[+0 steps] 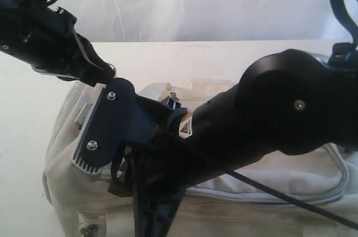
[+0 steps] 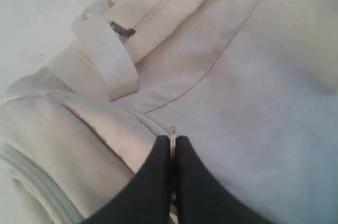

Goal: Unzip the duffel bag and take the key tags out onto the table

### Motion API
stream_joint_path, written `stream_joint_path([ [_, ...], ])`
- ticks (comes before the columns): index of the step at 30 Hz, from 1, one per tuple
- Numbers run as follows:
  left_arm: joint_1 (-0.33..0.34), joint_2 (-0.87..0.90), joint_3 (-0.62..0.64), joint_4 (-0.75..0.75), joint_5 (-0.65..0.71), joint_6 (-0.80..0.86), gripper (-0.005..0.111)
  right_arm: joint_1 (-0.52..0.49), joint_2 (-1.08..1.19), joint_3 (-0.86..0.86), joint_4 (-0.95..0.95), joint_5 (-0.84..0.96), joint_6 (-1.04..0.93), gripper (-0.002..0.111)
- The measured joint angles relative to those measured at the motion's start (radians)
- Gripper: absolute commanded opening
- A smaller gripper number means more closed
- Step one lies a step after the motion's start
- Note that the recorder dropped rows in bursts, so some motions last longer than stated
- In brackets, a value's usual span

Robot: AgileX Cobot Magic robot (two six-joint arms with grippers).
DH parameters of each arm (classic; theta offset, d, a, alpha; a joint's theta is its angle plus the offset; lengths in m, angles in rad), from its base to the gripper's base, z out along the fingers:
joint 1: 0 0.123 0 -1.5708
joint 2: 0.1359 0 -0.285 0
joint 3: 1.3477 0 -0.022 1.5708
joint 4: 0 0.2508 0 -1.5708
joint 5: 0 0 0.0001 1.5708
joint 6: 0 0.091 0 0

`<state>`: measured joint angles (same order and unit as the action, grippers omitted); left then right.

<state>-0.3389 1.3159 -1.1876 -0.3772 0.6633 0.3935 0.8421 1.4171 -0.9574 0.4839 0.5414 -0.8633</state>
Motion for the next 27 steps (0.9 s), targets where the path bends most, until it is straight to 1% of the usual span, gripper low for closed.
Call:
stream_joint_path([
  [7,0.0,0.114,-0.07,0.008,-0.061,0.004,0.0,0.0,0.0,0.0,0.0,0.008,0.005,0.0],
  [13,0.0,0.203,-0.122,0.036,-0.144,0.006,0.0,0.0,0.0,0.0,-0.001,0.012,0.006,0.0],
  [16,0.015,0.245,-0.151,0.038,-0.157,0.006,0.0,0.0,0.0,0.0,-0.002,0.014,0.006,0.0],
  [18,0.037,0.275,-0.164,0.04,-0.166,0.006,0.0,0.0,0.0,0.0,-0.005,0.016,0.006,0.0],
  [22,0.077,0.321,-0.169,0.038,-0.176,0.006,0.0,0.0,0.002,0.0,-0.011,0.008,0.006,0.0],
  [24,0.087,0.337,-0.169,0.032,-0.176,0.006,0.0,0.0,0.002,0.0,-0.015,0.001,0.006,0.0],
  [26,0.093,0.346,-0.169,0.028,-0.174,0.009,0.003,0.0,0.002,0.0,-0.017,-0.001,0.006,0.0],
  [27,0.093,0.347,-0.169,0.028,-0.174,0.014,0.009,0.0,0.002,0.0,-0.018,-0.001,0.006,0.0],
])
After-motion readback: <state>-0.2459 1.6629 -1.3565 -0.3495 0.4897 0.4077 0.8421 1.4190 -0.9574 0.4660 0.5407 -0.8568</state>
